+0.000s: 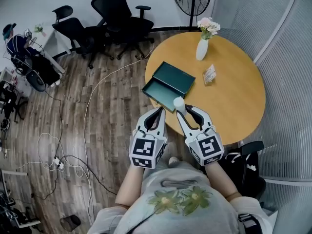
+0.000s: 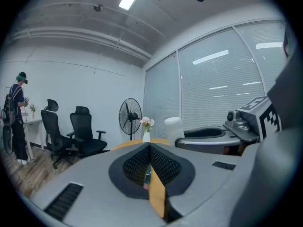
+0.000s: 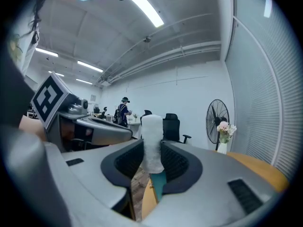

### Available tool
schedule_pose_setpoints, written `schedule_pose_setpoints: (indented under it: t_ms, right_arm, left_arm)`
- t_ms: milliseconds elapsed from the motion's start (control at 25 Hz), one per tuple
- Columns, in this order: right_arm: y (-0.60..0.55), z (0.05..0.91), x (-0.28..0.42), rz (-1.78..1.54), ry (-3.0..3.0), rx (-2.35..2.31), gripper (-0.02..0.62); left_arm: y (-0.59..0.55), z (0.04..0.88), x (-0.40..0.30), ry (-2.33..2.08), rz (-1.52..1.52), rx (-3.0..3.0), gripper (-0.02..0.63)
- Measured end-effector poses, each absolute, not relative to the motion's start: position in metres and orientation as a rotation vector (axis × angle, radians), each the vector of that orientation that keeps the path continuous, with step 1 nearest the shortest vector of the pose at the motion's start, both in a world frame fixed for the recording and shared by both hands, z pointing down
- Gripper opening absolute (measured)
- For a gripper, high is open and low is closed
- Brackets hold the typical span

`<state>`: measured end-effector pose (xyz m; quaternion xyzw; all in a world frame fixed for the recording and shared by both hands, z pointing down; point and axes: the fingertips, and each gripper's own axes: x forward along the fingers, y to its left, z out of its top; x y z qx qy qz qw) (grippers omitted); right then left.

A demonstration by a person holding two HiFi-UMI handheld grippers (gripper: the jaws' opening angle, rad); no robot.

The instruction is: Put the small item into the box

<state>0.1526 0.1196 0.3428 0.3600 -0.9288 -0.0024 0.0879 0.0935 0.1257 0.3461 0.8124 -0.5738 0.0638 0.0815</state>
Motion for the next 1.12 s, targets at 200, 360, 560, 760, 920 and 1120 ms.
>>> schedule_pose_setpoints:
  t_ms: [200, 360, 560, 760, 920, 1120]
  right_arm:
    - [0.097, 0.351, 0.150, -0.002, -2.771, 1.044, 0.121]
    - [0.075, 0.356, 0.141, 0.017, -2.777, 1.032, 0.121]
    - [0.041, 0.365, 0.132, 0.042, -2.766, 1.051, 0.121]
    - [0.003, 0.365, 0.119, 0.052, -2.750, 1.074, 0.121]
    - [-0.020, 0.372, 0.104, 0.057, -2.729, 1.087, 0.121]
    - [-0.042, 0.378, 0.095, 0.055, -2.702, 1.099, 0.121]
  left_arm:
    - [0.113, 0.363, 0.084, -1.748, 0.221, 2.363, 0.000]
    - [0.095, 0.372, 0.071, -1.752, 0.235, 2.328, 0.000]
    - [0.059, 0.384, 0.063, -1.717, 0.263, 2.347, 0.000]
    - [0.019, 0.381, 0.045, -1.697, 0.267, 2.362, 0.000]
    - [-0.005, 0.385, 0.025, -1.685, 0.264, 2.355, 0.000]
    - [-0.030, 0.390, 0.011, -1.665, 0.255, 2.355, 0.000]
